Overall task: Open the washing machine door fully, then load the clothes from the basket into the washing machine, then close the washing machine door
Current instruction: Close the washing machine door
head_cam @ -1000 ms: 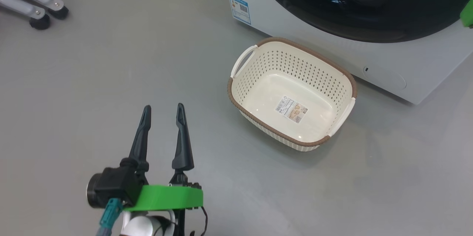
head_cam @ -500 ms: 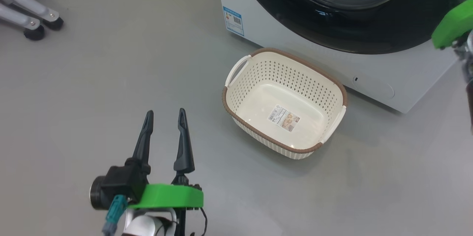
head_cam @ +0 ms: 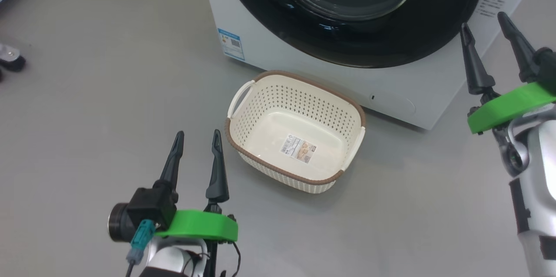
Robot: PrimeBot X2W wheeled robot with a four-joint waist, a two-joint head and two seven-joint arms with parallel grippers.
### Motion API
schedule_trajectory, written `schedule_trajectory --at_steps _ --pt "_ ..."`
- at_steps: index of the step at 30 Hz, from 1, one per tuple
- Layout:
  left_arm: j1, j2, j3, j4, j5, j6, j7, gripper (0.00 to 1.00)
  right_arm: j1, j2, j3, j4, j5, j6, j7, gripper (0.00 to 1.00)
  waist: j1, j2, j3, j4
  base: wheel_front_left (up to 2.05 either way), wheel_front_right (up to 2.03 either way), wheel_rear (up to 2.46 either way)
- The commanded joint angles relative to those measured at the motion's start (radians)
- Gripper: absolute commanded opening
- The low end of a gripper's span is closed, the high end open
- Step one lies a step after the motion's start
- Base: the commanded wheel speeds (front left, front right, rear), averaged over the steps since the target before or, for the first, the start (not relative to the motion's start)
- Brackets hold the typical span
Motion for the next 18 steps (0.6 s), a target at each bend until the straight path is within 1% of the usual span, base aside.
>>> schedule_trajectory --at_steps 1,6,12,18 --pt "-0.040 0.016 0.037 -0.026 -0.002 0.003 -0.002 1.00 -0.005 0.013 0.009 -0.059 0.004 -0.004 0.001 1.00 0.0001 0.0000 -0.013 -0.039 0.00 0.00 0.00" --pt "-0.043 0.028 0.045 -0.008 -0.003 0.014 0.009 1.00 0.103 0.050 -0.028 -0.170 -0.003 -0.004 0.016 1.00 0.0001 0.0000 -0.038 -0.107 0.00 0.00 0.00" --pt "-0.039 0.047 0.063 0.000 -0.011 0.026 0.020 1.00 0.223 0.087 -0.075 -0.266 -0.008 -0.004 0.042 1.00 0.0001 0.0000 -0.063 -0.177 0.00 0.00 0.00" --pt "-0.028 0.072 0.082 0.005 -0.017 0.036 0.031 1.00 0.325 0.112 -0.081 -0.342 0.000 -0.004 0.056 1.00 0.0001 0.0000 -0.081 -0.243 0.00 0.00 0.00"
